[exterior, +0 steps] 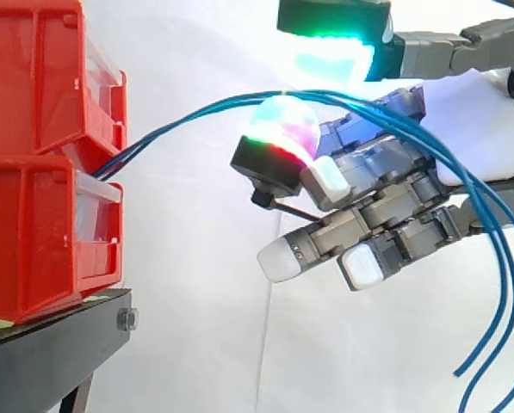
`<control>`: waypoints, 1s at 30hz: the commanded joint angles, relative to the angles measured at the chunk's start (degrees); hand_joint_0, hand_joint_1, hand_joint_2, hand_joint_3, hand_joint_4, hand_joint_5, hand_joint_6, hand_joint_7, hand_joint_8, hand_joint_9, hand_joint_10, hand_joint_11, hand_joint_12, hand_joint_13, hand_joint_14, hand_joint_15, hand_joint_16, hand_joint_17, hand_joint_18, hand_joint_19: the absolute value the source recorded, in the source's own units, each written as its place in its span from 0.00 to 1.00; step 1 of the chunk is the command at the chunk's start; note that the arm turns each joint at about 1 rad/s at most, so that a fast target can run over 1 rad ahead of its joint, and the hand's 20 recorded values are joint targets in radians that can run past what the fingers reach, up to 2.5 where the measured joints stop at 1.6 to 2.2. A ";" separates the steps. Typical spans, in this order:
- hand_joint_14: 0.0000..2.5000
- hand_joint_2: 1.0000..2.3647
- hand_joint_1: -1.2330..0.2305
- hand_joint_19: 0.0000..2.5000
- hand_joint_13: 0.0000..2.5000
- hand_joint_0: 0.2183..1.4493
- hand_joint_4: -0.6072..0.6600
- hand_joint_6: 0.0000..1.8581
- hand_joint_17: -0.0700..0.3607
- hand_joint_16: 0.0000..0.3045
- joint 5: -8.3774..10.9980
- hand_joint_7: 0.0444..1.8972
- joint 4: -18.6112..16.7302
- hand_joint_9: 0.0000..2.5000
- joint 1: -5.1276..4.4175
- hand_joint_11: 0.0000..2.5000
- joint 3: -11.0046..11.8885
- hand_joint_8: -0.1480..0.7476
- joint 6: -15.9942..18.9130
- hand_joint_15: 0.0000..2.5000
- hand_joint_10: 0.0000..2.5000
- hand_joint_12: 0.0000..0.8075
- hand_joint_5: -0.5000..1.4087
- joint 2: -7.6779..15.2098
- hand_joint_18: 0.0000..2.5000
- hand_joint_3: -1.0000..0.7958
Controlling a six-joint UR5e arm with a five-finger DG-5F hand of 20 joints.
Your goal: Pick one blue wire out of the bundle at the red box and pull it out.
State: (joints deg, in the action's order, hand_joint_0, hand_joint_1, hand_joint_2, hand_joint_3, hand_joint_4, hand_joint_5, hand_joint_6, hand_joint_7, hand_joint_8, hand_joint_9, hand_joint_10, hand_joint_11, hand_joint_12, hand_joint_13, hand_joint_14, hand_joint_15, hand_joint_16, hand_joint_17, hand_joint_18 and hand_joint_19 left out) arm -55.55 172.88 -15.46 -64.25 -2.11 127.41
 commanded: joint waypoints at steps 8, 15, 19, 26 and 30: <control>0.00 0.01 0.23 0.20 0.23 0.38 0.57 0.47 0.48 0.20 -0.26 0.54 0.00 0.33 0.08 0.28 0.01 0.56 0.00 0.12 0.01 0.57 0.16 0.03 0.29 0.40; 0.00 0.00 0.24 0.19 0.24 0.49 0.36 0.48 0.46 0.19 -0.87 0.60 0.17 0.35 0.08 0.27 0.01 0.48 -0.18 0.11 0.01 0.53 0.15 -0.58 0.29 0.32; 0.00 0.00 0.23 0.17 0.23 0.49 0.37 0.48 0.46 0.18 -1.58 0.57 0.44 0.35 0.16 0.27 -0.08 0.47 -0.18 0.10 0.01 0.52 0.15 -0.58 0.29 0.28; 0.00 0.00 0.20 0.16 0.23 0.42 0.44 0.47 0.46 0.18 -1.75 0.57 0.44 0.34 0.25 0.27 0.01 0.46 -0.18 0.11 0.01 0.52 0.16 -0.58 0.30 0.28; 0.00 0.00 0.19 0.17 0.23 0.35 0.42 0.47 0.45 0.18 -1.75 0.58 0.44 0.33 0.34 0.27 0.01 0.45 -0.18 0.10 0.01 0.52 0.17 -0.58 0.29 0.28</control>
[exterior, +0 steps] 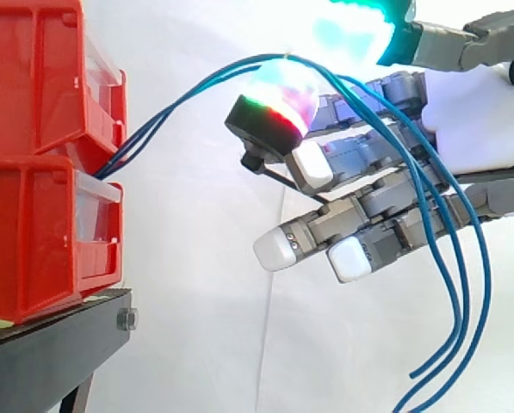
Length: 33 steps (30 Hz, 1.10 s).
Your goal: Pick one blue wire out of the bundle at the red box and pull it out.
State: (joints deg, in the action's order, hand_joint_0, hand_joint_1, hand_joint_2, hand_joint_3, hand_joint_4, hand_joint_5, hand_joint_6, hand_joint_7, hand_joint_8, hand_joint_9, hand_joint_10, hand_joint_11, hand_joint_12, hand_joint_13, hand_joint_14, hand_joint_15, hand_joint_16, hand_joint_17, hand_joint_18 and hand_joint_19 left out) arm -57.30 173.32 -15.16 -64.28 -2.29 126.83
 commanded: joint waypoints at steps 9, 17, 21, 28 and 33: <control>0.00 0.00 0.32 0.19 0.24 0.19 0.44 0.43 0.49 0.21 -0.01 0.56 0.00 0.35 0.04 0.18 0.03 0.46 0.00 0.12 0.00 0.56 0.22 0.00 0.30 0.28; 0.00 0.00 0.42 0.19 0.26 0.18 0.47 0.37 0.50 0.21 -0.01 0.63 0.00 0.38 0.04 0.12 -0.05 0.46 0.00 0.11 0.00 0.57 0.25 0.00 0.32 0.28; 0.00 0.00 0.37 0.20 0.25 0.24 0.45 0.38 0.47 0.19 -0.01 0.65 -0.26 0.37 0.04 0.15 -0.05 0.45 -0.09 0.12 0.00 0.53 0.25 0.00 0.30 0.28; 0.00 0.00 0.34 0.21 0.24 0.24 0.54 0.44 0.48 0.20 -0.01 0.61 0.00 0.35 0.13 0.19 0.03 0.51 0.00 0.12 0.01 0.55 0.22 -0.09 0.30 0.28; 0.00 0.00 0.30 0.21 0.24 0.28 0.57 0.45 0.47 0.19 -0.01 0.65 0.00 0.35 0.13 0.20 -0.05 0.52 0.00 0.12 0.01 0.54 0.21 0.00 0.29 0.28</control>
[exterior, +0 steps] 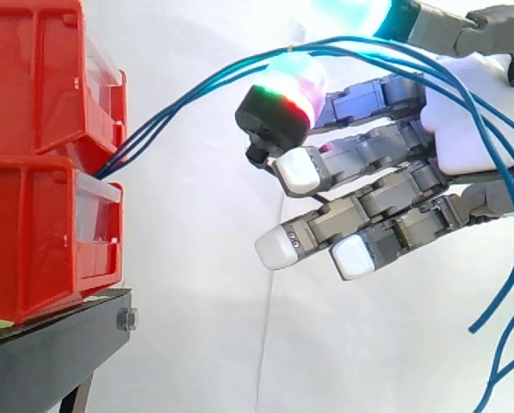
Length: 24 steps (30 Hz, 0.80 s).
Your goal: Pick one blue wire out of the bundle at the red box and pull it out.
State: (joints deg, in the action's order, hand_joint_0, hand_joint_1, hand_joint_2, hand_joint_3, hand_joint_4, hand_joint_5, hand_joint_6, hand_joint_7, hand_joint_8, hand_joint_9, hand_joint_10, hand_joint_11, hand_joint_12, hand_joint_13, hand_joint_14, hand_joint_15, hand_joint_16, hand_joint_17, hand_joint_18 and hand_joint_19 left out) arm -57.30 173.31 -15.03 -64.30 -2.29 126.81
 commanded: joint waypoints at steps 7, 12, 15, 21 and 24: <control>0.00 0.01 0.24 0.19 0.24 0.36 0.54 0.48 0.47 0.19 0.00 0.63 0.01 0.33 0.01 0.24 -0.04 0.55 0.00 0.12 0.01 0.55 0.18 0.01 0.29 0.33; 0.00 0.00 0.23 0.18 0.23 0.40 0.49 0.49 0.47 0.19 0.00 0.62 0.01 0.33 0.01 0.25 -0.04 0.55 -0.09 0.11 0.01 0.56 0.17 0.01 0.30 0.31; 0.00 0.00 0.23 0.16 0.23 0.44 0.49 0.49 0.47 0.20 0.00 0.63 0.01 0.32 0.01 0.25 -0.04 0.54 -0.09 0.11 0.01 0.55 0.16 0.01 0.30 0.28; 0.00 0.00 0.24 0.16 0.23 0.49 0.53 0.49 0.47 0.19 0.00 0.64 0.01 0.31 0.01 0.24 -0.04 0.52 0.00 0.10 0.01 0.55 0.15 0.01 0.29 0.28; 0.00 0.00 0.24 0.15 0.22 0.50 0.53 0.47 0.47 0.19 0.00 0.58 0.10 0.29 0.01 0.23 -0.04 0.49 0.00 0.09 0.01 0.54 0.15 0.01 0.29 0.28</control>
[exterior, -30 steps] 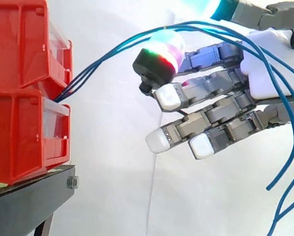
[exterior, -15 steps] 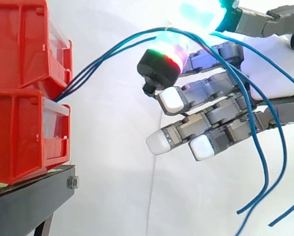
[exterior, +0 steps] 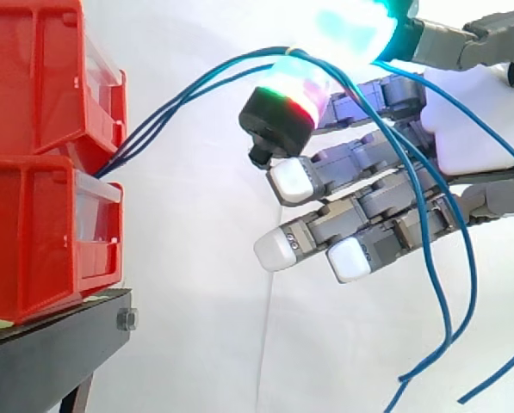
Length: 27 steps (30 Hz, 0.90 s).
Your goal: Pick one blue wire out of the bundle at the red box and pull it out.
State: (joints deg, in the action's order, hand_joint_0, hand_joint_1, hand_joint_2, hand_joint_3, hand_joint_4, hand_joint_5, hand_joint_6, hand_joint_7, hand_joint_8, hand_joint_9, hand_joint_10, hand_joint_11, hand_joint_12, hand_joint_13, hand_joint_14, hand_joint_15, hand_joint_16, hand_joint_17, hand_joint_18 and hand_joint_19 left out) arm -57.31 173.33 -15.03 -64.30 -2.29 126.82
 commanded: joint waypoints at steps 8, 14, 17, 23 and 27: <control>0.00 0.00 0.16 0.12 0.18 0.40 0.43 0.47 0.47 0.19 0.00 0.55 -0.01 0.21 0.00 0.21 -0.03 0.42 0.00 0.07 0.00 0.53 0.13 0.00 0.27 0.28; 0.00 0.00 0.15 0.13 0.18 0.27 0.51 0.48 0.48 0.20 0.00 0.54 -0.01 0.21 0.00 0.22 0.05 0.45 0.00 0.08 0.01 0.54 0.13 0.00 0.28 0.28; 0.00 0.00 0.15 0.13 0.18 0.19 0.60 0.49 0.51 0.22 0.00 0.52 -0.01 0.21 0.00 0.22 -0.03 0.49 0.00 0.08 0.00 0.59 0.13 -0.09 0.29 0.28; 0.00 0.00 0.28 0.14 0.20 0.12 0.67 0.50 0.58 0.26 0.00 0.51 -0.19 0.24 0.09 0.24 -0.03 0.58 -0.08 0.09 0.00 0.66 0.14 0.00 0.32 0.28; 0.00 0.00 0.41 0.17 0.20 0.20 0.63 0.49 0.53 0.23 0.00 0.54 -0.19 0.27 0.09 0.23 0.05 0.56 -0.08 0.10 0.01 0.61 0.15 0.00 0.29 0.28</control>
State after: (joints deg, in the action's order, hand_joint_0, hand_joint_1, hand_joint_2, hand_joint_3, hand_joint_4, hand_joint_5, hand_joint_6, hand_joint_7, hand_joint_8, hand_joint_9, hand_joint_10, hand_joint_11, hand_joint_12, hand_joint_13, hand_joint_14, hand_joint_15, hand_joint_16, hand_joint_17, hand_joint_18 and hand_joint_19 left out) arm -57.30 173.15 -14.95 -64.29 -2.35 126.82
